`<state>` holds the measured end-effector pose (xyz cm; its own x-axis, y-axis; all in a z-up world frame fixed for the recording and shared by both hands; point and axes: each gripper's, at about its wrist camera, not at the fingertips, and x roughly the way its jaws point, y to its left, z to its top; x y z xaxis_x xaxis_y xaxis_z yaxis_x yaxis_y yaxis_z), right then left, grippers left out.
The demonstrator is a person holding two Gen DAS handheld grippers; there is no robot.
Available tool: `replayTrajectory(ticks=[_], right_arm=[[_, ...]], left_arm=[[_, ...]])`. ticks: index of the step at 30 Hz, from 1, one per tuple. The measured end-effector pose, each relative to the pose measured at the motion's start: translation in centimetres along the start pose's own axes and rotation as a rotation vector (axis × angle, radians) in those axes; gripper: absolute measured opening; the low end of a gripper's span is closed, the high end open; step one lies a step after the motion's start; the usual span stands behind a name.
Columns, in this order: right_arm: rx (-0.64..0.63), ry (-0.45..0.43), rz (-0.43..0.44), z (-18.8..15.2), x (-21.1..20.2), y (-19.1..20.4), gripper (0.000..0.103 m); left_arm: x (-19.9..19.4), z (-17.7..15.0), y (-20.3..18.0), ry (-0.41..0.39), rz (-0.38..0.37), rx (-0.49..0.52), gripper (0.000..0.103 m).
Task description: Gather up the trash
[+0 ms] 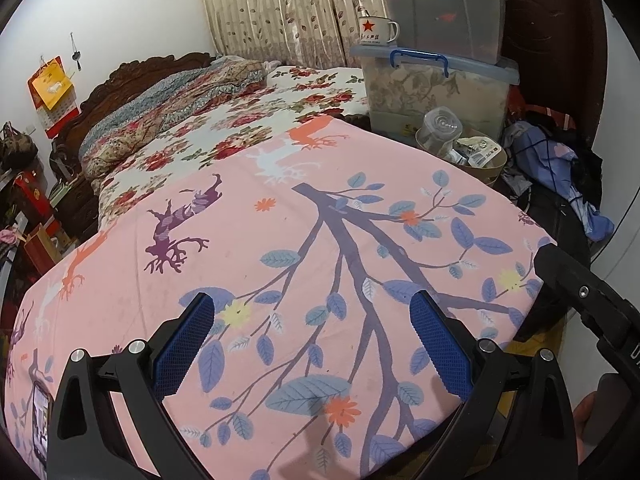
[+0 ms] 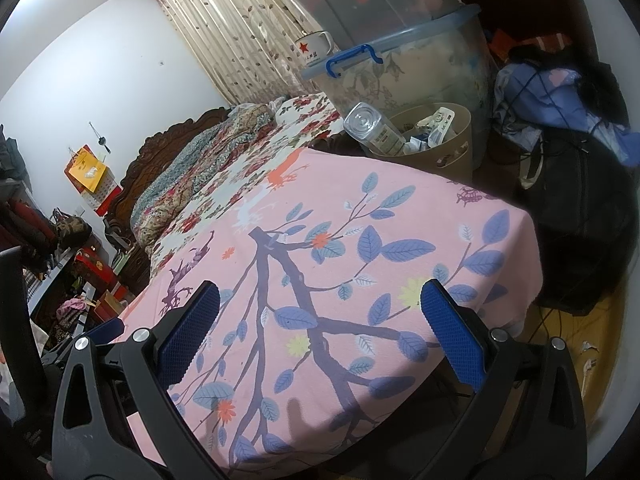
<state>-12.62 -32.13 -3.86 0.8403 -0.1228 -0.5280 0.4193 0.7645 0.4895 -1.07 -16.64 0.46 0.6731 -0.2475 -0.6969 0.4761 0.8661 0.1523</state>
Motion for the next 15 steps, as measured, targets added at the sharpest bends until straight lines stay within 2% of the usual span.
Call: replayTrajectory(ticks=[15], right_arm=[[0.0, 0.002, 0.0, 0.02, 0.03, 0.02, 0.099]], left_arm=[[0.14, -0.13, -0.14, 0.005, 0.0, 0.011, 0.094]])
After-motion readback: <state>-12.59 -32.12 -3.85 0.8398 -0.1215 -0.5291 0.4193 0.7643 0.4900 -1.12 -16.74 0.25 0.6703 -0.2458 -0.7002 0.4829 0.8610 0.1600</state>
